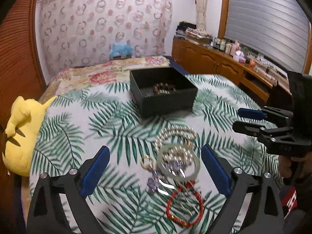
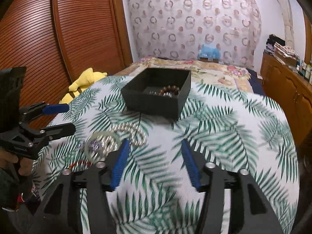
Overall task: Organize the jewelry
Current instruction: 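Withdraw both open tools back over the remaining jewelry, then grasp the pearl strand with the right tool while the left tool grasps the jade bangle, then lower the pearl strand and jade bangle into the black box and open both tools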
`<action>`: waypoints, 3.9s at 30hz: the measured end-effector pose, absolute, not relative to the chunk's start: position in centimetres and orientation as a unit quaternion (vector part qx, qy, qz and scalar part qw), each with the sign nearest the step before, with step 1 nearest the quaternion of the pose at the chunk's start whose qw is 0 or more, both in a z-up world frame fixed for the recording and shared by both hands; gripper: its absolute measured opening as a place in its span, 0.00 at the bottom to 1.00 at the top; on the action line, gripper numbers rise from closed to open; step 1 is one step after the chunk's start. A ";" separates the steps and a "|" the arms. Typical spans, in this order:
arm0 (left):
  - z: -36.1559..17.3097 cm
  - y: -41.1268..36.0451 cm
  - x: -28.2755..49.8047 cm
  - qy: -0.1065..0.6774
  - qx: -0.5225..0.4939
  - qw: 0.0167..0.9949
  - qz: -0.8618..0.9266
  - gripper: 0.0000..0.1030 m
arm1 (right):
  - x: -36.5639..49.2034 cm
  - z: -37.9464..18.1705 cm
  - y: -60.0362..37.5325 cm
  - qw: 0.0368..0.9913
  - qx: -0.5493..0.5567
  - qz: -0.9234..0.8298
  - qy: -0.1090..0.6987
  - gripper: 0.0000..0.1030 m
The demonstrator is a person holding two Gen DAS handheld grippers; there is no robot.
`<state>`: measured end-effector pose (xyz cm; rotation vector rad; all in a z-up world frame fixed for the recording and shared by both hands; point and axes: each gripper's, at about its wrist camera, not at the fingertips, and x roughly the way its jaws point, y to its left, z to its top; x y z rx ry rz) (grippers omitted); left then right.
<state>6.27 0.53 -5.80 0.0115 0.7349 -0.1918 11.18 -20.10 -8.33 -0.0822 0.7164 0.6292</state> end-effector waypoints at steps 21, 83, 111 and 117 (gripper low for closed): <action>-9.9 -3.8 9.3 0.434 0.085 0.890 -0.115 0.89 | 8.4 -12.6 -21.4 0.881 -0.051 0.286 0.374 0.61; -6.0 3.8 4.1 0.333 -0.038 0.939 -0.076 0.66 | 17.1 -12.6 -11.1 0.837 -0.179 0.335 0.395 0.09; -5.3 2.9 4.4 0.330 -0.029 0.940 -0.083 0.66 | 14.5 0.9 -15.4 0.889 -0.123 0.352 0.266 0.08; -4.6 2.9 5.1 0.321 -0.026 0.943 -0.086 0.66 | 14.8 2.9 -15.6 0.893 -0.123 0.351 0.254 0.08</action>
